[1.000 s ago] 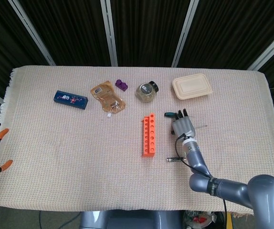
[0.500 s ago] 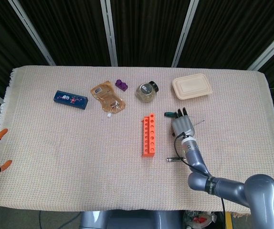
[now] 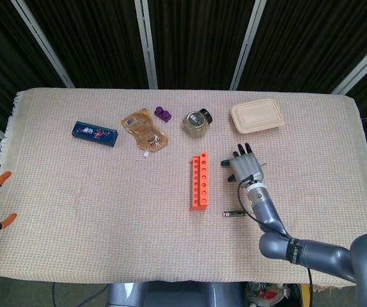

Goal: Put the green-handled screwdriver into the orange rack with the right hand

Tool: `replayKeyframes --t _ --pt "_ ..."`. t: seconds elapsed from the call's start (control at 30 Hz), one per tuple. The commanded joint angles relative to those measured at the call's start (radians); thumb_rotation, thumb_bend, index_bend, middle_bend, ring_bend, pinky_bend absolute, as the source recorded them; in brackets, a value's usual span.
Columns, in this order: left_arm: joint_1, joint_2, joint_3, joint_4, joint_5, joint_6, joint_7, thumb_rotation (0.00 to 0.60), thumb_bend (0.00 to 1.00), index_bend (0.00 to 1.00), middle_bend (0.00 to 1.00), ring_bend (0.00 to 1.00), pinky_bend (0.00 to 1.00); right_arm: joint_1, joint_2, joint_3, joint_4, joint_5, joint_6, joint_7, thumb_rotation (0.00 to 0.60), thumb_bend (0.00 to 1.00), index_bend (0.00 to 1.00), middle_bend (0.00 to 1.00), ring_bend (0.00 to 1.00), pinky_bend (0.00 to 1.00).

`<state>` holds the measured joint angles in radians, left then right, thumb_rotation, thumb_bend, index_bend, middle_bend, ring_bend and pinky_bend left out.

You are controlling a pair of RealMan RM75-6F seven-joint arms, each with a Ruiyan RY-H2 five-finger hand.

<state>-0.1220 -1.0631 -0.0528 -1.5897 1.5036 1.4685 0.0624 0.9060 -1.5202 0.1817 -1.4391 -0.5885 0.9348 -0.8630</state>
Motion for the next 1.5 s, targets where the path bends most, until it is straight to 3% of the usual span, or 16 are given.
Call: replayKeyframes --t 0.03,0.27,0.5,0.63,0.77,1.1,1.5 --pt "-0.003 -0.002 0.002 -0.004 0.003 -0.004 0.002 0.6 0.16 0.12 0.0 0.0 0.0 -0.045 0.151 0.06 -0.156 0.002 -0.038 0.138 0.6 0.27 0.61 0.22 0.0 0.0" --pt "-0.014 -0.003 0.006 -0.025 0.016 -0.015 0.016 0.6 0.16 0.12 0.0 0.0 0.0 -0.139 0.348 0.154 -0.315 -0.048 -0.168 0.462 0.6 0.27 0.62 0.24 0.0 0.0" --pt "-0.022 0.0 0.008 -0.043 0.026 -0.021 0.031 0.6 0.16 0.11 0.0 0.0 0.0 -0.22 0.489 0.253 -0.368 -0.099 -0.424 0.801 0.6 0.27 0.63 0.24 0.0 0.0" --pt "-0.03 -0.001 0.011 -0.055 0.037 -0.027 0.042 0.6 0.15 0.11 0.0 0.0 0.0 -0.284 0.536 0.362 -0.371 -0.149 -0.618 1.029 0.6 0.27 0.63 0.24 0.0 0.0" --pt "-0.032 0.0 0.015 -0.062 0.042 -0.03 0.047 0.6 0.16 0.11 0.0 0.0 0.0 -0.358 0.52 0.481 -0.362 -0.225 -0.725 1.165 0.6 0.27 0.63 0.24 0.0 0.0" --pt "-0.034 -0.001 0.017 -0.068 0.025 -0.043 0.057 0.6 0.16 0.11 0.0 0.0 0.0 -0.468 0.419 0.698 -0.344 -0.328 -0.881 1.298 0.6 0.27 0.63 0.24 0.0 0.0" --pt "-0.033 0.002 0.017 -0.062 0.017 -0.042 0.05 0.6 0.16 0.11 0.0 0.0 0.0 -0.471 0.32 0.745 -0.303 -0.363 -0.922 1.292 0.6 0.27 0.63 0.24 0.0 0.0"
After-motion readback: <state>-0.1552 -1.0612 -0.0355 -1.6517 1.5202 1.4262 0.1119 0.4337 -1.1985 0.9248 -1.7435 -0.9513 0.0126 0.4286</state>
